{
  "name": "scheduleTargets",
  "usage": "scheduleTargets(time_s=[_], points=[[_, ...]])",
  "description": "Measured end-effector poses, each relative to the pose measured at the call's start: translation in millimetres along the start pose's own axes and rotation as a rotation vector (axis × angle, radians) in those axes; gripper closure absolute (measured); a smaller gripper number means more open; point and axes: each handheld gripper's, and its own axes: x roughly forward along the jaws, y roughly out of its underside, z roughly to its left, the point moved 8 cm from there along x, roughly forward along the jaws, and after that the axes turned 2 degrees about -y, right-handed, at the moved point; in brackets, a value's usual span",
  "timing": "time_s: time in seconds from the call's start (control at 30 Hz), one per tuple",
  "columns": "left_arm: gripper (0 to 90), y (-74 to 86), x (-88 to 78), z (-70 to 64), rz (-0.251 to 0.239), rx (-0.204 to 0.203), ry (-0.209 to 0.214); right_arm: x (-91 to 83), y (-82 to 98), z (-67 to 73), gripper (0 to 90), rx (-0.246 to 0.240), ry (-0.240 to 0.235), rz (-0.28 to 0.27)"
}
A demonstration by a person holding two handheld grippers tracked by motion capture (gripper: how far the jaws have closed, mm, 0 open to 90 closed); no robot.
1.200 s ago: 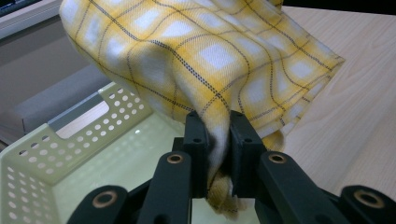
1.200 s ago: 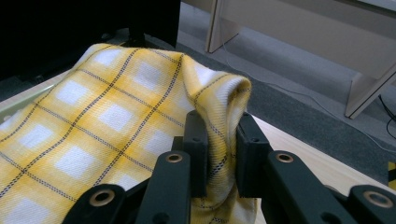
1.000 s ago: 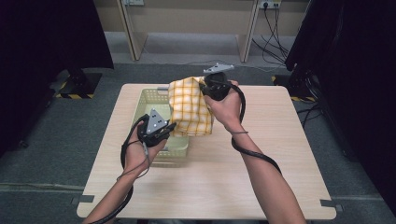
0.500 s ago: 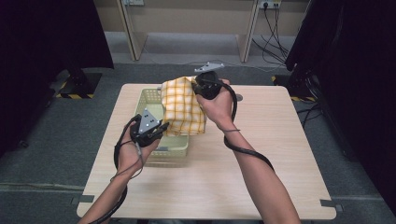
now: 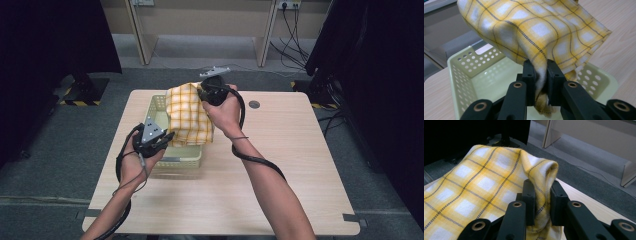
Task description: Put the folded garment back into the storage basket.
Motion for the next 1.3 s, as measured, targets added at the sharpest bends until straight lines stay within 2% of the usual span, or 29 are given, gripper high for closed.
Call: scheduleTargets(time_s=[0.3, 1.3], points=[[79.4, 7.0, -1.3, 6.8, 0.009, -0.019, -0.012, 10.0, -2.9, 8.4, 78.0, -0.004, -0.012, 0.008], [79.3, 28.8, -5.5, 24.4, 0.064, -0.048, -0.042, 36.9, -0.9, 27.3, 77.9, 0.002, -0.038, 0.042]])
